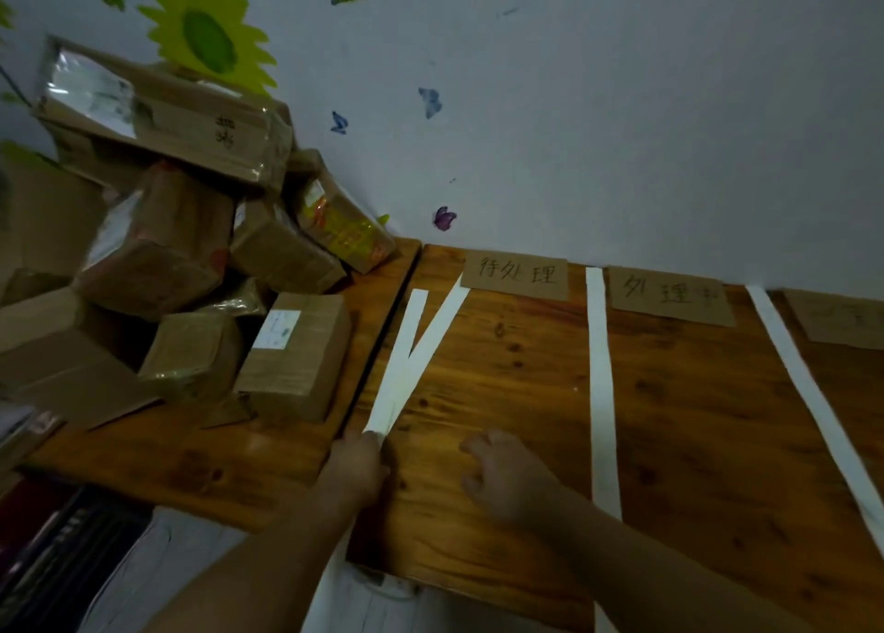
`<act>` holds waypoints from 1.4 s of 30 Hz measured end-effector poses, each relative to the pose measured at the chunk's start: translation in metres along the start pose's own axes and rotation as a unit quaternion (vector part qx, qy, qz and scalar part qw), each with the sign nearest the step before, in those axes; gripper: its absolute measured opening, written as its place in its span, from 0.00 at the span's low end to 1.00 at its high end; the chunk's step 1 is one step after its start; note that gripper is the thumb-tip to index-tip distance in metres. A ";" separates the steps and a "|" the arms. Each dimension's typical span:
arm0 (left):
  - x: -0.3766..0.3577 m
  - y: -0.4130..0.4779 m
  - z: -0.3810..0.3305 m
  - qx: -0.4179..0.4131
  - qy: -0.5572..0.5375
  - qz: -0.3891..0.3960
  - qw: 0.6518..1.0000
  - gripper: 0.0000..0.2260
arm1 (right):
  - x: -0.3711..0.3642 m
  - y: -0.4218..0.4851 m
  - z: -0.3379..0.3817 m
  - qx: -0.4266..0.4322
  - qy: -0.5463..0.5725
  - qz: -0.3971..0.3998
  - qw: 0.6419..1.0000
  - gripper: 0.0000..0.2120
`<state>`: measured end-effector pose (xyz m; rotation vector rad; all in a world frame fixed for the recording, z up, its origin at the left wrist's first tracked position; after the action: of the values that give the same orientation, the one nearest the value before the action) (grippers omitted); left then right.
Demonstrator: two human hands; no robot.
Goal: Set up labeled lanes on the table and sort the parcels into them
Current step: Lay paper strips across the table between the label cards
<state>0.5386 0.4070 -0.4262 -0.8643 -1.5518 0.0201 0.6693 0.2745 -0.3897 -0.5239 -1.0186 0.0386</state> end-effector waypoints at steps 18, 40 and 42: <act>0.006 0.027 0.028 0.069 -0.090 -0.054 0.992 0.15 | -0.047 0.030 0.016 -0.031 0.047 0.022 0.998 0.23; 0.022 0.026 0.045 -0.006 -0.085 -0.035 0.996 0.09 | -0.055 0.024 0.069 -0.089 0.115 -0.009 0.989 0.19; 0.034 0.023 0.048 0.014 -0.126 -0.045 0.991 0.10 | -0.054 0.026 0.069 -0.110 0.160 -0.013 0.981 0.20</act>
<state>0.5113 0.4642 -0.4185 -0.7914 -1.8205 0.0886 0.5890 0.3104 -0.4155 -0.6936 -0.7175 -0.1798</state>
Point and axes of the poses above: each hand's wrist, its own y-axis towards the middle knuckle, its own x-axis out of the back of the hand, z = x × y, the point moved 9 cm from there along y, towards the middle knuckle, and after that the axes turned 3 degrees about z, right-handed, at the moved point
